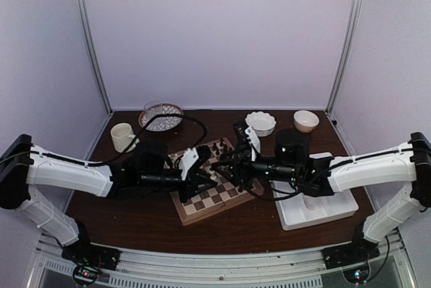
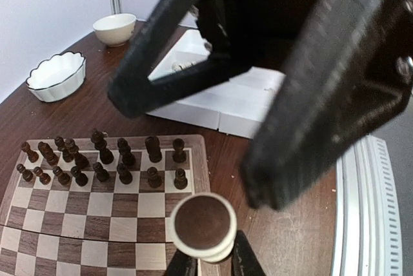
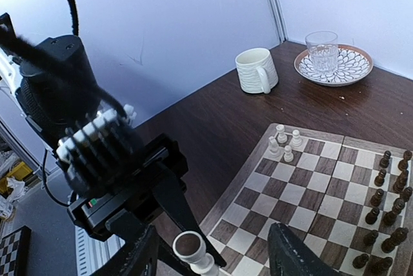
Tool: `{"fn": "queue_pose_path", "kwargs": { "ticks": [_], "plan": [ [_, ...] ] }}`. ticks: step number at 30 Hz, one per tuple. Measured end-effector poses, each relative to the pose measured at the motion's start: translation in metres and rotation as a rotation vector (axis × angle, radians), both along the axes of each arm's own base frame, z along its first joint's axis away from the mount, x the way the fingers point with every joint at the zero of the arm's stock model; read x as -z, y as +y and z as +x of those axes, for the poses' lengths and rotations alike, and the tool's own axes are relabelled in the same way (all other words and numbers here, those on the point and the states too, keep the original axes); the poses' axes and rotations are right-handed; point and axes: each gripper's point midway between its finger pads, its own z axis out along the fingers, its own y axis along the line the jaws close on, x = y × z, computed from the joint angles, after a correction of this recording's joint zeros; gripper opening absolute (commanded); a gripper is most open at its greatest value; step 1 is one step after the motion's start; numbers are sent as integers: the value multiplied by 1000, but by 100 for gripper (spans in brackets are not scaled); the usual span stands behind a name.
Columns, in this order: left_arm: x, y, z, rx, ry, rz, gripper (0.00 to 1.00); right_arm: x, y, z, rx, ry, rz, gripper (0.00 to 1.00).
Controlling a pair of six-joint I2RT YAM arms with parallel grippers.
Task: Set up the chess pieces on the board
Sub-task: Pass from the right arm to the left, then pass from the left arm to the right
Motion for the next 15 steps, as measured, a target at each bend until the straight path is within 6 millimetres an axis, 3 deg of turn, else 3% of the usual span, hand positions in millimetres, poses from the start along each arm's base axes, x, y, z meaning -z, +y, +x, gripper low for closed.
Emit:
{"fn": "queue_pose_path", "kwargs": {
  "ticks": [7,15],
  "plan": [
    [16,6,-3,55,-62,143,3,-3,-4,10,0,33,-117,62],
    [30,15,-1,49,-81,233,3,28,-2,-2,-64,114,-208,61]
  ]
}}
